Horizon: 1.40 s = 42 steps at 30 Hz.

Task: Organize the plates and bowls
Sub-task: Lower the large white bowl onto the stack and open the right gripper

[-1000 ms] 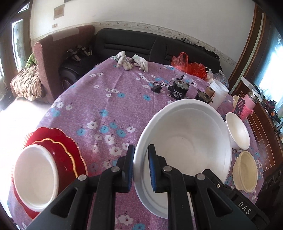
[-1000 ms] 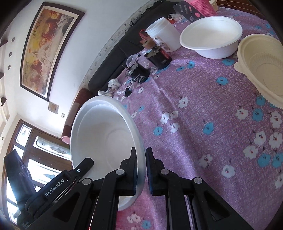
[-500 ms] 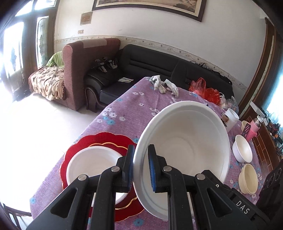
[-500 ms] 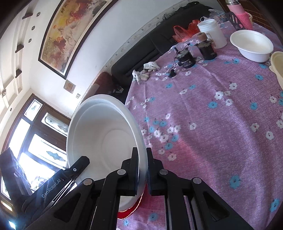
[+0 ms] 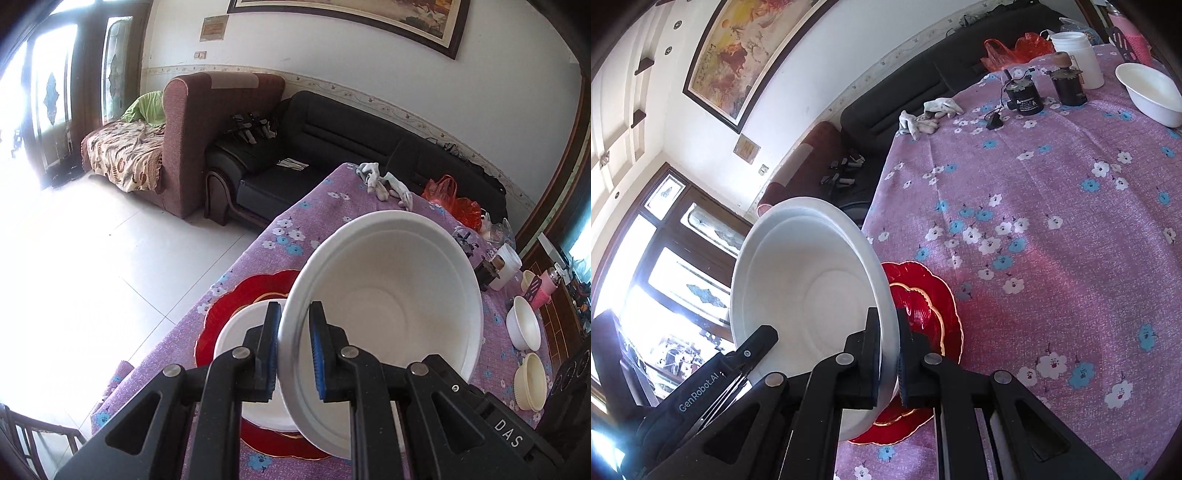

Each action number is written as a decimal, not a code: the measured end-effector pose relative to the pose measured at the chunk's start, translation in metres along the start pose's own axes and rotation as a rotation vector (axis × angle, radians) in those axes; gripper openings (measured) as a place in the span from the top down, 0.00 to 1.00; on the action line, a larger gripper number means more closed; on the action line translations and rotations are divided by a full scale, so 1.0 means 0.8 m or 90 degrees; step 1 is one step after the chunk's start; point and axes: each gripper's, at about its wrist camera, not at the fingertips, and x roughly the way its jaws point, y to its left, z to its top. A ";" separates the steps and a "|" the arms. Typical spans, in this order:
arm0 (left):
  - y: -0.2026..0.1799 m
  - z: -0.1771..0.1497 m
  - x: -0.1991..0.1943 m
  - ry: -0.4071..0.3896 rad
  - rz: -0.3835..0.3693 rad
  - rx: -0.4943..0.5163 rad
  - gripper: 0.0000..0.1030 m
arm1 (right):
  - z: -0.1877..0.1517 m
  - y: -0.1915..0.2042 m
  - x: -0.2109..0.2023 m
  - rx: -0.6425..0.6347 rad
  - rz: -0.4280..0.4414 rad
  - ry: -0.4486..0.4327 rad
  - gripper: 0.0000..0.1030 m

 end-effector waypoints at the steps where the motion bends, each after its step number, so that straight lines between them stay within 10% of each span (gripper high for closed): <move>1: 0.002 0.000 0.003 0.003 0.001 -0.001 0.85 | -0.001 0.000 0.003 0.000 -0.002 0.002 0.91; 42: 0.075 -0.022 0.072 0.156 0.045 0.032 0.73 | -0.031 0.011 0.088 -0.033 -0.076 0.048 0.91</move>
